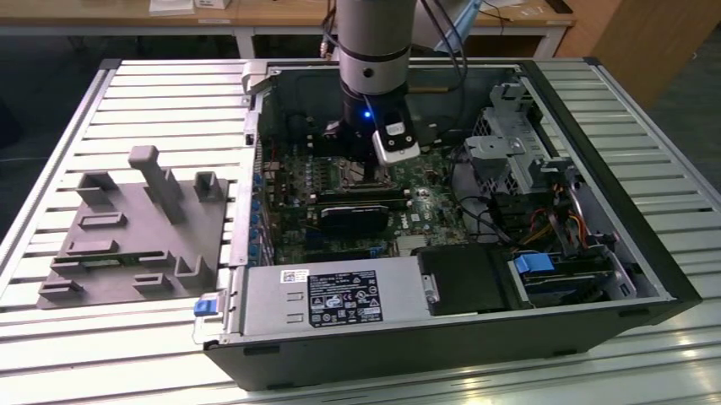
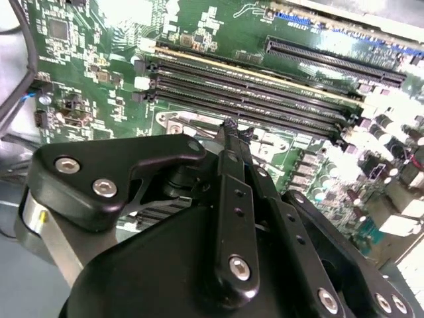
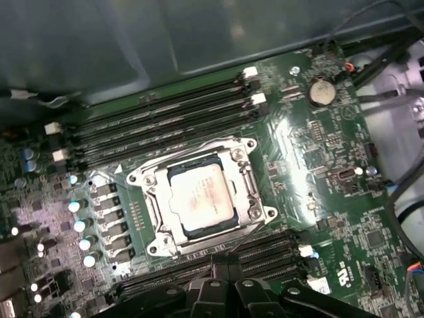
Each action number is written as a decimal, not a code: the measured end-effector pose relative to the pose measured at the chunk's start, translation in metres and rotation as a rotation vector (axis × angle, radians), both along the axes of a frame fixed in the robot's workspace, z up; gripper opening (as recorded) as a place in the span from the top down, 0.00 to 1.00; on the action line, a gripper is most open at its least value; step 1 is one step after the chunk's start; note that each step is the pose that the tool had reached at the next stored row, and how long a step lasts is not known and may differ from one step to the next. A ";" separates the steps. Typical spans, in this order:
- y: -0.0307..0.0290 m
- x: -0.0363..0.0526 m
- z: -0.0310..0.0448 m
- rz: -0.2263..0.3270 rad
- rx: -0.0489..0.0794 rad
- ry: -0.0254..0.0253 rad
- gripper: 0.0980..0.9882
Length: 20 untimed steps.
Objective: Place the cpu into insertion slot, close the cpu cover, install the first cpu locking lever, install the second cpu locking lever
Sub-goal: 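Install the second cpu locking lever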
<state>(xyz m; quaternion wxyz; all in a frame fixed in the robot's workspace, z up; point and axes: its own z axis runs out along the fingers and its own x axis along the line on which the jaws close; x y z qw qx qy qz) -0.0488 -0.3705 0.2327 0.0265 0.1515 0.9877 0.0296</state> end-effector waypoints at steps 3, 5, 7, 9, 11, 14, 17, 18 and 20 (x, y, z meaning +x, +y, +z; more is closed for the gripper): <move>-0.0009 -0.0015 -0.0038 0.025 0.001 0.0000 0.99; -0.0013 -0.0030 -0.0070 0.041 0.003 -0.0001 0.99; -0.0019 -0.0043 -0.0092 0.058 0.003 0.0000 0.99; -0.0024 -0.0062 -0.0113 0.074 0.005 0.0000 0.99; -0.0029 -0.0076 -0.0130 0.090 0.006 -0.0001 0.99; -0.0041 -0.0097 -0.0152 0.114 0.007 -0.0001 0.99; -0.0050 -0.0122 -0.0173 0.132 0.014 -0.0003 0.99; -0.0053 -0.0129 -0.0180 0.137 0.016 -0.0005 0.99; -0.0061 -0.0144 -0.0191 0.146 0.024 -0.0009 0.99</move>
